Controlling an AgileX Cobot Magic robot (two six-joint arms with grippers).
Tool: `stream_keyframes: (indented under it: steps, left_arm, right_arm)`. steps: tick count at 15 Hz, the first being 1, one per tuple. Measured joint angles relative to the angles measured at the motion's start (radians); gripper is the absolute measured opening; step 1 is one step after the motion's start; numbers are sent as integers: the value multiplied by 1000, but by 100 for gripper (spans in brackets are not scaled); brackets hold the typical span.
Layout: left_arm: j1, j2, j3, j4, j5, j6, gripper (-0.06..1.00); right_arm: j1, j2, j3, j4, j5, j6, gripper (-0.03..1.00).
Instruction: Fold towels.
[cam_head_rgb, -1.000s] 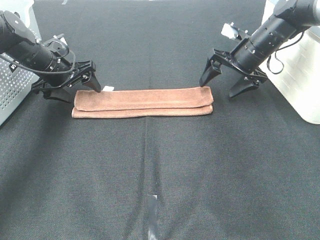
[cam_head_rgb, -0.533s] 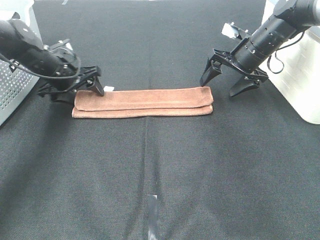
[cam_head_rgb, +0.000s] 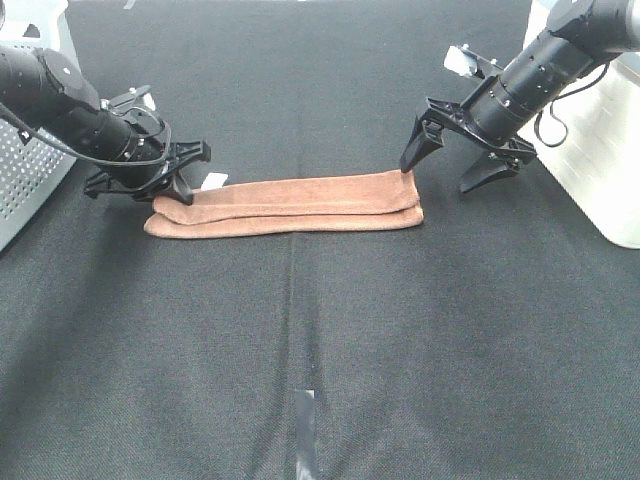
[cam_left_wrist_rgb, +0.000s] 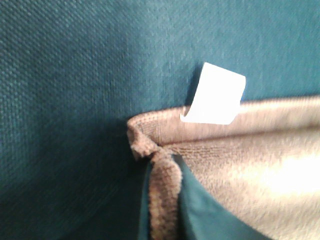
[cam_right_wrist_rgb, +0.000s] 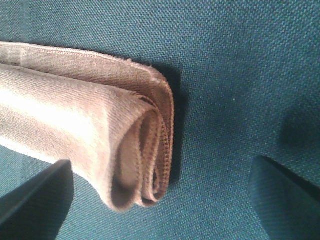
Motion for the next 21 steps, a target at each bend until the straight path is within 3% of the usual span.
stream_keyframes:
  steps: [5, 7, 9, 11, 14, 16, 18, 19, 21]
  left_arm:
    - [41, -108, -31, 147, 97, -20, 8]
    - [38, -125, -110, 213, 183, -92, 8]
    - [13, -126, -196, 230, 278, -168, 8]
    - [-38, -126, -254, 223, 299, -220, 8]
    - [-133, -91, -319, 135, 295, -263, 8]
    - [-197, -19, -350, 53, 241, -304, 8]
    - [-222, 7, -359, 26, 211, -320, 9]
    - [-242, 32, -375, 17, 177, -344, 14]
    - [-278, 69, -401, 12, 109, -412, 34]
  right_arm:
    - [0, 0, 0, -1, -1, 0, 89]
    - [0, 0, 0, -1, 0, 0, 89]
    - [0, 0, 0, -1, 1, 0, 89]
    - [0, 0, 0, 0, 15, 0, 89]
    - [0, 0, 0, 23, 22, 0, 89]
    - [0, 0, 0, 27, 38, 0, 89]
    - [0, 0, 0, 27, 45, 0, 89]
    - [0, 0, 0, 27, 45, 0, 89]
    - [0, 0, 0, 27, 46, 0, 89]
